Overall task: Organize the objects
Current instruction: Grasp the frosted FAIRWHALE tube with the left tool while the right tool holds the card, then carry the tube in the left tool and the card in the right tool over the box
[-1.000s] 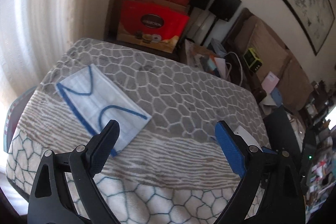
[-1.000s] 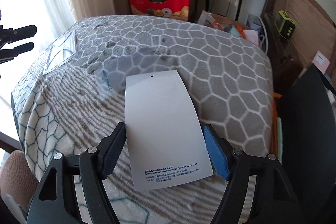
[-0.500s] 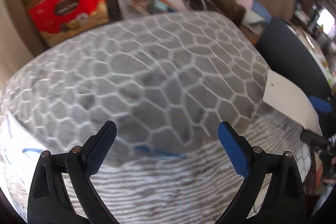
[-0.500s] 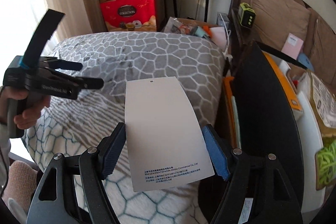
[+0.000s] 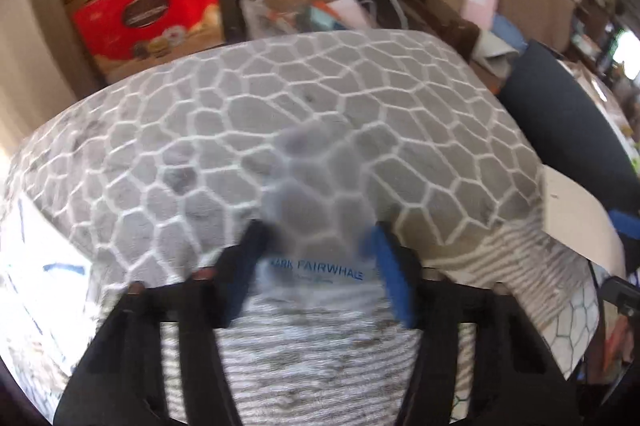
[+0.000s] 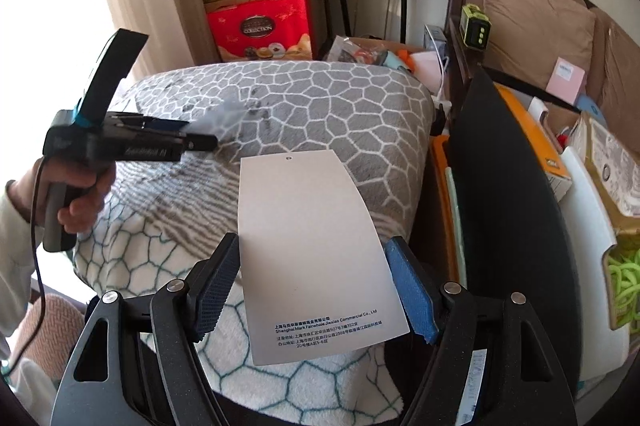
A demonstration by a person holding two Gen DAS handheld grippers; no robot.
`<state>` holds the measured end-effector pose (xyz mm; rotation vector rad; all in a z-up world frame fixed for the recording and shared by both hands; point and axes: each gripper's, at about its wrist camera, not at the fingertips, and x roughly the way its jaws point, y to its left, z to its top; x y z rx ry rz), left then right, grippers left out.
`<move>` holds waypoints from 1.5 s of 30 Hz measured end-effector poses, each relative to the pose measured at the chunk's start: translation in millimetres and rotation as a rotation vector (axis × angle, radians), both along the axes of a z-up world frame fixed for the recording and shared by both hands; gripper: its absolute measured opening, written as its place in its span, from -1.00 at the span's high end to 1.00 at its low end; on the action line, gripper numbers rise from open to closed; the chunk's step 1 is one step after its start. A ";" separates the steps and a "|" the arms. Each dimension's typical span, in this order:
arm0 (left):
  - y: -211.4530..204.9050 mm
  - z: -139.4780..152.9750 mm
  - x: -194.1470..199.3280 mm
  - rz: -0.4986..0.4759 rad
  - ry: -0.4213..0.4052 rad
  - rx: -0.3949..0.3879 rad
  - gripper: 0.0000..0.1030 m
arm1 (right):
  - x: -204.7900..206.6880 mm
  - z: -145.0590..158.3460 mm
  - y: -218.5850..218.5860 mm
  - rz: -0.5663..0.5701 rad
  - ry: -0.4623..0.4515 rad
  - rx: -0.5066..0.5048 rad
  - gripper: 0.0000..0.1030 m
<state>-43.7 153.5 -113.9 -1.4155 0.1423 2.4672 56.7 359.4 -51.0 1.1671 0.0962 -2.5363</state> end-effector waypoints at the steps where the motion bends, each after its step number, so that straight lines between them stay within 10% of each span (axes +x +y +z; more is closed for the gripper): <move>1: -3.0 1.8 0.0 0.012 -0.007 0.010 0.24 | 0.9 1.3 1.4 -0.003 0.006 0.002 -0.47; 16: -10.5 20.0 41.4 0.040 -0.038 0.093 0.68 | 5.1 20.8 21.0 -0.041 0.049 -0.044 -0.47; 20: -20.3 30.1 59.6 0.044 -0.019 0.078 0.67 | 3.7 21.3 26.7 -0.057 0.049 -0.049 -0.48; 24: -16.3 30.1 59.4 0.057 0.007 -0.017 0.23 | 1.0 16.5 27.9 -0.069 0.031 -0.048 -0.48; 27: -10.1 35.0 58.5 0.042 0.015 0.023 0.54 | 0.6 15.2 27.0 -0.070 0.031 -0.043 -0.48; 45: 13.3 66.3 74.2 0.008 0.085 0.066 0.54 | 12.2 41.1 38.4 -0.081 0.145 -0.093 -0.47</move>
